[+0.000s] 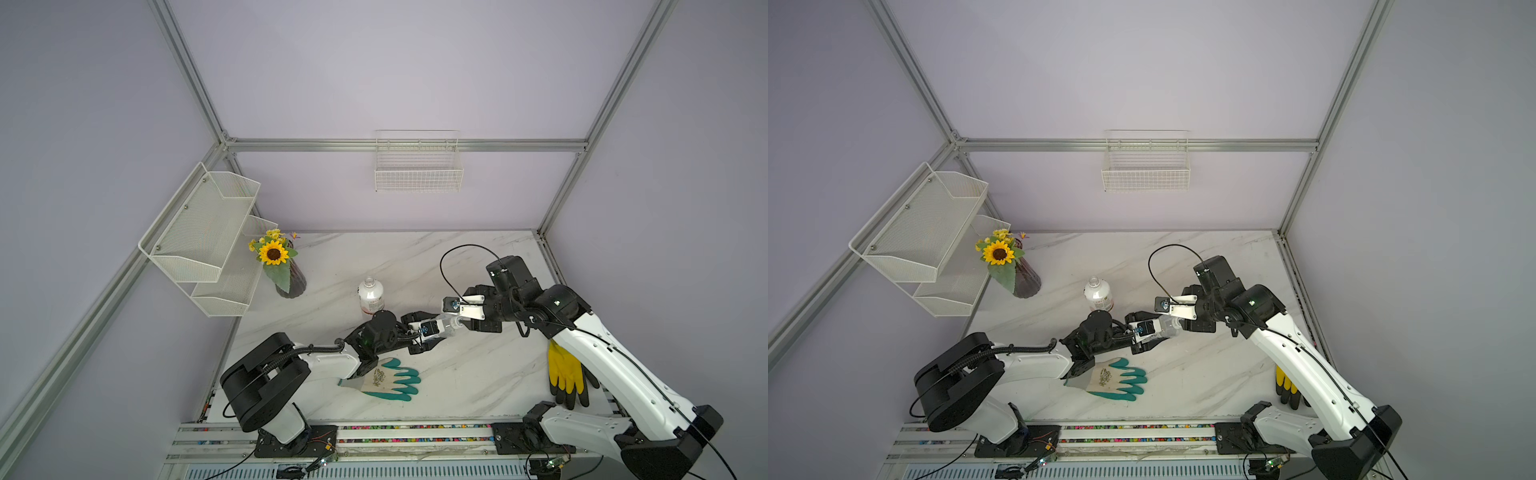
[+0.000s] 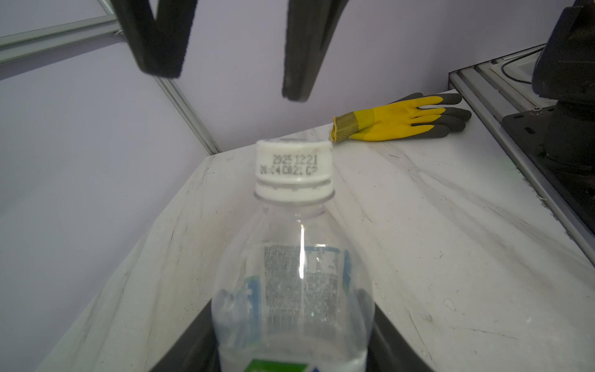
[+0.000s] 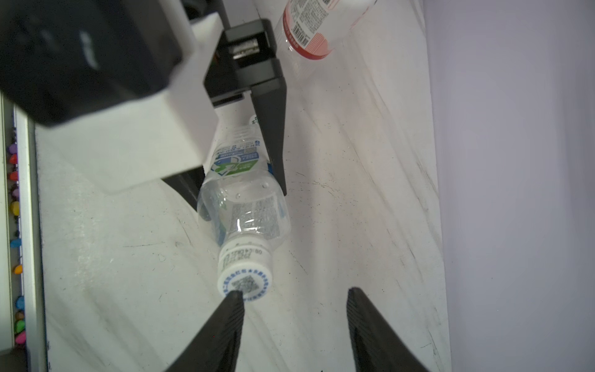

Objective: Screw on the bottle caps
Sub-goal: Screw the bottle cap onto the plastic bottle.

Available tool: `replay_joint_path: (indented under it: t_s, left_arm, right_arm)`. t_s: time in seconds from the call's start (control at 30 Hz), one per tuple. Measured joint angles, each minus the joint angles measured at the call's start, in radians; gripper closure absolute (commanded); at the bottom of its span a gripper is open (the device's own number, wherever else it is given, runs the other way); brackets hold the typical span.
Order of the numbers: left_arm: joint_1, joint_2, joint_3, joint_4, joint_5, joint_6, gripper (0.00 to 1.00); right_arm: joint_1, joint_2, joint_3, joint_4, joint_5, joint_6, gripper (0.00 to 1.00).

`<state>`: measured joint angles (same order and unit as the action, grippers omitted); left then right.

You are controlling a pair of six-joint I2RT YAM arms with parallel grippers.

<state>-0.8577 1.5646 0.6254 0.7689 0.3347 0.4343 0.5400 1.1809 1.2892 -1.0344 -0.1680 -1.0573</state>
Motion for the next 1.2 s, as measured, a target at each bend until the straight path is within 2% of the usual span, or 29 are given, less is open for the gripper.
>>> replay_joint_path:
  t_s: [0.53, 0.8, 0.87, 1.0, 1.2]
  left_arm:
    - [0.011, 0.0, 0.0, 0.0, 0.018, -0.008, 0.42]
    - [0.011, 0.0, 0.0, 0.002, 0.035, -0.023, 0.42]
    - [0.011, 0.0, 0.0, 0.006, 0.039, -0.024, 0.42]
    - [0.011, 0.0, -0.001, 0.009, 0.048, -0.03, 0.42]
    - [0.013, 0.0, -0.002, 0.01, 0.051, -0.031, 0.42]
  right_arm:
    - [-0.008, 0.029, -0.027, -0.024, -0.085, -0.086, 0.56]
    - [-0.008, 0.029, -0.05, -0.02, -0.105, -0.102, 0.56]
    - [-0.008, 0.029, -0.058, -0.02, -0.108, -0.105, 0.6]
    - [-0.008, 0.03, -0.059, -0.018, -0.115, -0.095, 0.78]
    - [-0.019, 0.043, -0.05, -0.018, -0.15, -0.006, 0.82]
